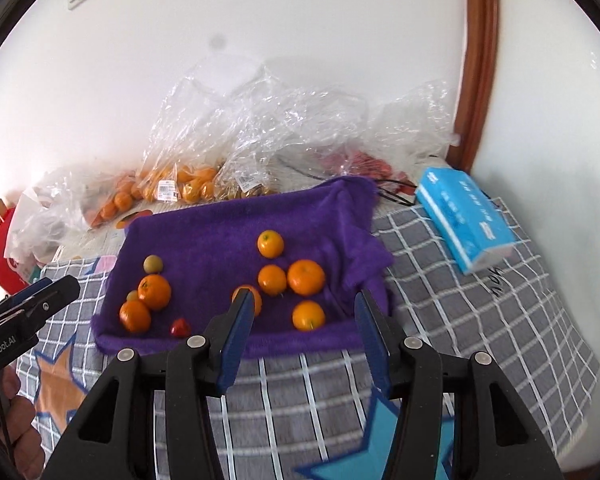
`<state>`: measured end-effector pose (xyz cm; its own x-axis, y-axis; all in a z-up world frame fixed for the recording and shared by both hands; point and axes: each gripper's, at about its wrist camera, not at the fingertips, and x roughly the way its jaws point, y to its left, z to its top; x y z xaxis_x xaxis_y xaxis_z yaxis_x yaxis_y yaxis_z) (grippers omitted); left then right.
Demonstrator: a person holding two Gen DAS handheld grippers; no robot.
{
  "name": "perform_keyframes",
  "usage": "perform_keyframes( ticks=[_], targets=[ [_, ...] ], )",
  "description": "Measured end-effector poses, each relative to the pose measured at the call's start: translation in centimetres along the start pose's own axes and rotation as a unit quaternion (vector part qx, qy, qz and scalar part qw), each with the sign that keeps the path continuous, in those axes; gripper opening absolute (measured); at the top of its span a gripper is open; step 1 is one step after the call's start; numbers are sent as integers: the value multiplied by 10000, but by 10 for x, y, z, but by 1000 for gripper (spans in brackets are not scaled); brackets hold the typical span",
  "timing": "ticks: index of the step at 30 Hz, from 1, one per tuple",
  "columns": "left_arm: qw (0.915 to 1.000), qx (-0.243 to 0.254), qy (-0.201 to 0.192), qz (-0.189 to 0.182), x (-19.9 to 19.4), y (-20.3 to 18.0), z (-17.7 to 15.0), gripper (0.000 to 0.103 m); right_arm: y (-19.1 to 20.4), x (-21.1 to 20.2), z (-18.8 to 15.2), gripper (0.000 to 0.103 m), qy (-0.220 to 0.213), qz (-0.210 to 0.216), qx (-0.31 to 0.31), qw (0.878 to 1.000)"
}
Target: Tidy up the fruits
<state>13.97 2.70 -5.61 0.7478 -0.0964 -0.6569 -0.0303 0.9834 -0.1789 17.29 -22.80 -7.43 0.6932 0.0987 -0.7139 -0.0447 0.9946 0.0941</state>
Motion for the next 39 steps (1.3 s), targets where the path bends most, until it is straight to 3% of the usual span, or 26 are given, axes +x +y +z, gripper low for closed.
perform_keyframes(
  ticks=[5, 11, 18, 28, 39],
  targets=[
    [9995, 200, -171, 189, -36, -17, -26, 77, -12, -43, -23, 82, -269, -13, 74, 9996],
    [9984, 327, -431, 182, -75, -36, -54, 86, -20, -85, -46, 96, -601, 125, 157, 9980],
    [9954, 276, -793, 453, -110, -42, -75, 94, -20, -119, -67, 97, -757, -10, 14, 9971],
    [9949, 146, -819, 563, -127, -41, -91, 94, -25, -149, -85, 97, -916, -81, 6, 9958],
    [9947, 251, -832, 546, -132, -48, -95, 94, -26, -153, -88, 97, -914, -143, 14, 9957]
  ],
)
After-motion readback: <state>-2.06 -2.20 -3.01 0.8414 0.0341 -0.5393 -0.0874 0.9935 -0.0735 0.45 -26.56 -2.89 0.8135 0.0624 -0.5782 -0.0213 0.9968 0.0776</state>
